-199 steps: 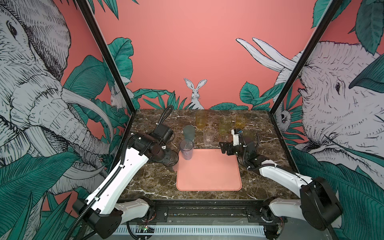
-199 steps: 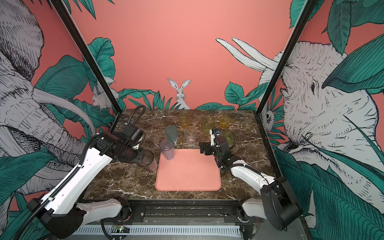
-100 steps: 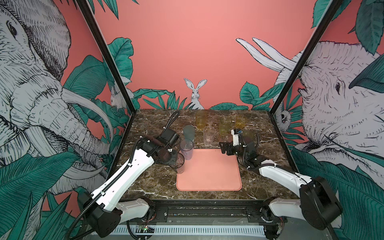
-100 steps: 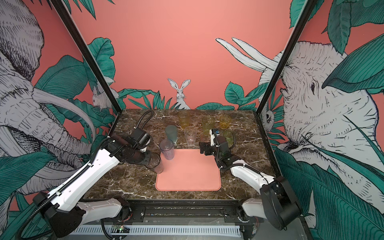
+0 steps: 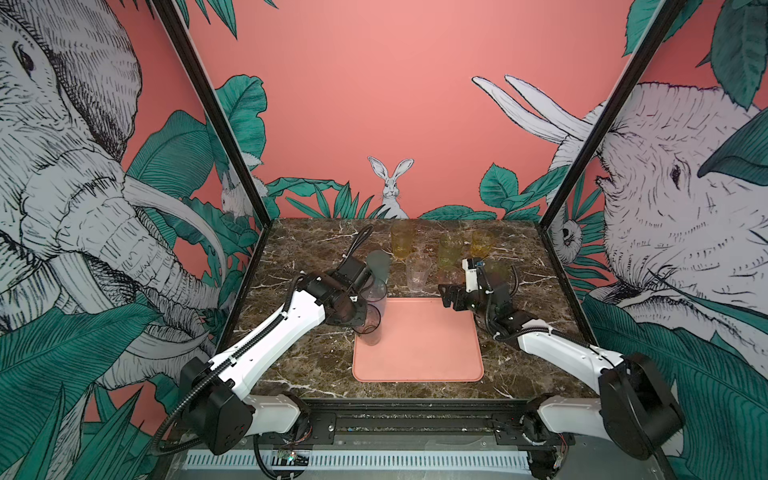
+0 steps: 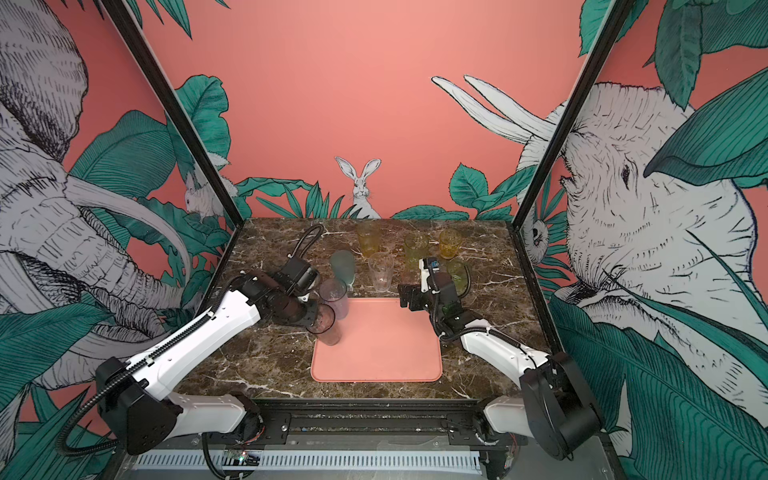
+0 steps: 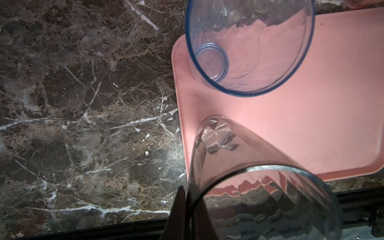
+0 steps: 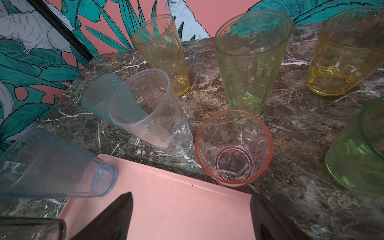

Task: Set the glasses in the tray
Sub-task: 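Lower the grey cup onto the pink tray and open the left gripper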

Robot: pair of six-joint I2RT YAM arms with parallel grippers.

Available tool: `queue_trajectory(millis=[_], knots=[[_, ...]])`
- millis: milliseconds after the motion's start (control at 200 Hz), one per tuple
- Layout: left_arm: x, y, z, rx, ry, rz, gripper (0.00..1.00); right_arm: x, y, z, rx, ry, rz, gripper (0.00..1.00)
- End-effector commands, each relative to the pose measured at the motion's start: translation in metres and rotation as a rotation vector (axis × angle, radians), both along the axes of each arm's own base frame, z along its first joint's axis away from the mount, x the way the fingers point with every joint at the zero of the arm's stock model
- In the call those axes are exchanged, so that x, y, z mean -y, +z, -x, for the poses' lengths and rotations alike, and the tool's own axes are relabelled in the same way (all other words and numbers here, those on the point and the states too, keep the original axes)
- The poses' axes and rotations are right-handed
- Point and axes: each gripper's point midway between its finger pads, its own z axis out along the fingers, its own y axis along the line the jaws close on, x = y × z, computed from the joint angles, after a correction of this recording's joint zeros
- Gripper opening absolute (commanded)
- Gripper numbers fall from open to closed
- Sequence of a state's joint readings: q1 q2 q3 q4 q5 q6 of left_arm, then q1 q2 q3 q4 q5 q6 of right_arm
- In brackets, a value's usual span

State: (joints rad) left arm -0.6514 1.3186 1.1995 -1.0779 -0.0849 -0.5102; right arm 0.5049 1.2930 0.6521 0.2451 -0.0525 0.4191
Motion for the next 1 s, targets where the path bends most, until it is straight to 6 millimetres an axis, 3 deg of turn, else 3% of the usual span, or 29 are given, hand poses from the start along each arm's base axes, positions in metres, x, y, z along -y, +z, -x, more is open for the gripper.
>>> queue_trajectory(millis=[0, 725, 995], knots=[[0.006, -0.003, -0.002, 0.001, 0.012, 0.017, 0.0, -0.002, 0.008, -0.006, 0.022, -0.007, -0.01, 0.9], [0.013, -0.024, -0.007, -0.058, 0.008, -0.033, 0.0, -0.004, 0.003, -0.007, -0.004, 0.0, -0.006, 0.9], [0.014, -0.023, -0.011, -0.055, 0.007, -0.044, 0.0, -0.005, 0.002, -0.008, -0.01, 0.002, -0.004, 0.9]])
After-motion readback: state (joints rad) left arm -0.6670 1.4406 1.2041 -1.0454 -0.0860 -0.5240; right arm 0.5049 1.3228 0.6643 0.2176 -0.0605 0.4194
